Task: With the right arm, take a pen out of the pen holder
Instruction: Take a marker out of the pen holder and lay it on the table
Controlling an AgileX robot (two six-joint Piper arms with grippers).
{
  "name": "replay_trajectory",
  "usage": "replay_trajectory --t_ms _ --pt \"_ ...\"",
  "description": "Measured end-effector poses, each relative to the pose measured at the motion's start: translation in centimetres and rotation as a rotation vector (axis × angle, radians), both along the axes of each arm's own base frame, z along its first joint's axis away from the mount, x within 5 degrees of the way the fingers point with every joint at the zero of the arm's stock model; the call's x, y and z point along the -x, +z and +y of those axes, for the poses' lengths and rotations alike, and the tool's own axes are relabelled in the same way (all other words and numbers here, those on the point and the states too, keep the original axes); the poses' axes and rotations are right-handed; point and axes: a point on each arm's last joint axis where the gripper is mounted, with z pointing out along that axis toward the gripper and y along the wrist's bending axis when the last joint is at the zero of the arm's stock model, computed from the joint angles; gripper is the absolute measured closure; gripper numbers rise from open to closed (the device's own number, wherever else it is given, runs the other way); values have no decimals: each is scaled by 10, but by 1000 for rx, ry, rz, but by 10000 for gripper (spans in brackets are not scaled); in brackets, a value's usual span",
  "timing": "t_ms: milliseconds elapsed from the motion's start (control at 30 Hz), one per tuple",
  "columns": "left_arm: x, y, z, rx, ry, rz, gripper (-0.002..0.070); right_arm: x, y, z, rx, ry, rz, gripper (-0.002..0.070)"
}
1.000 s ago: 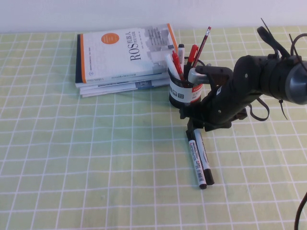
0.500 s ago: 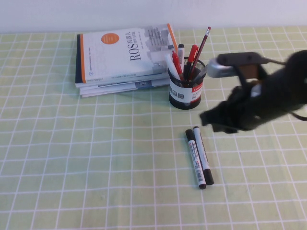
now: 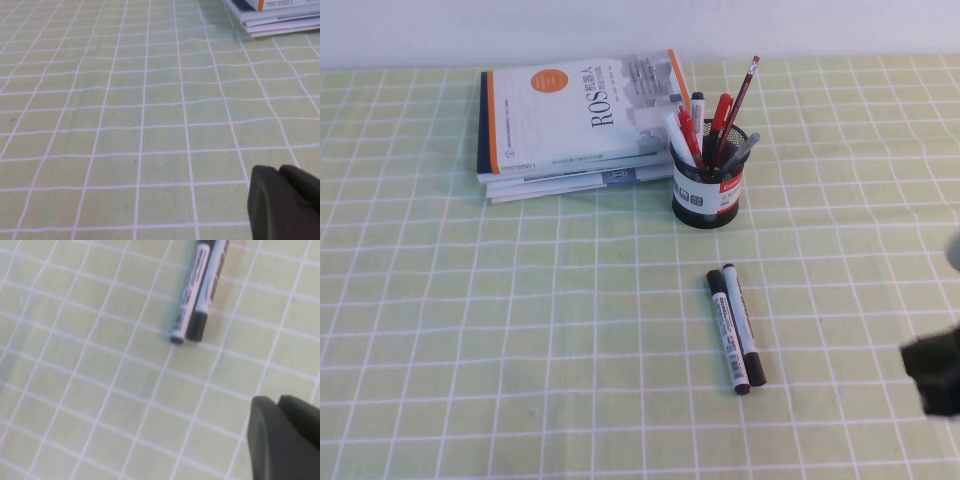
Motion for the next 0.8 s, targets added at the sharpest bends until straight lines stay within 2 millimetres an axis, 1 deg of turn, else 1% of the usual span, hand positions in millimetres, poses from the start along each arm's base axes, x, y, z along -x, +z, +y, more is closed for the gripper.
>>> replay_trajectory --t_ms 133,267,400,567,700,800 --pt "0 0 0 0 0 0 680 29 -3 -16 10 10 -1 688" --pt "0 0 0 0 0 0 680 45 -4 -27 33 25 -15 688" --pt "0 0 0 0 0 0 680 50 -11 -32 61 45 -79 688" --pt "0 0 0 0 0 0 680 47 -28 -37 72 23 -171 688" --pt "0 0 0 0 0 0 680 49 -49 -51 48 -84 -250 688" --pt "0 0 0 0 0 0 680 56 -68 -66 28 -199 -331 688"
